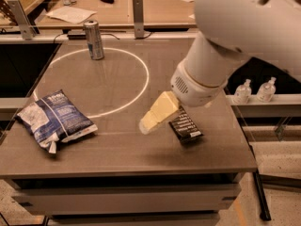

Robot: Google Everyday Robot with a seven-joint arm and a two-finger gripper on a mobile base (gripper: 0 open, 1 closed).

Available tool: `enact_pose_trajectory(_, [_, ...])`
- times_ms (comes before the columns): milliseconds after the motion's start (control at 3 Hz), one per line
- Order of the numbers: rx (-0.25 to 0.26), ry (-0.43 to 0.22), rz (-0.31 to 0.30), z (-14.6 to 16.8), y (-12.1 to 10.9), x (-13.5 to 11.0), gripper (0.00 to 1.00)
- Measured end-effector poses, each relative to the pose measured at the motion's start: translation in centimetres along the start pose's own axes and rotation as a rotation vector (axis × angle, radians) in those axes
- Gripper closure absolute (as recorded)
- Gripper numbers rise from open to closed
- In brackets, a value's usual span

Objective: Move rxbar chocolate near redbull can

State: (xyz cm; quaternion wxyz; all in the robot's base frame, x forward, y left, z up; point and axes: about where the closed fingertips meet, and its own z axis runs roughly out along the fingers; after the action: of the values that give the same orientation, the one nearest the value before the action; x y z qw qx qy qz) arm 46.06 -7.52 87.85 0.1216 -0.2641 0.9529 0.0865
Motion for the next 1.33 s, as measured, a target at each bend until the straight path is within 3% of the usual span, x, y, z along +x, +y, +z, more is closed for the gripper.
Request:
enact_pose_trajectory(333, [0.011, 0.064, -0.015, 1.8, 0.7, -0.8, 0.0])
enact_pose_trajectory(1000, [0.018, 0.107, 0.131, 3.3, -4.3, -0.7, 0.0])
enact_pose_trajectory(1333, [0.029, 0.131, 0.146, 3.7, -5.2, -0.4, 0.0])
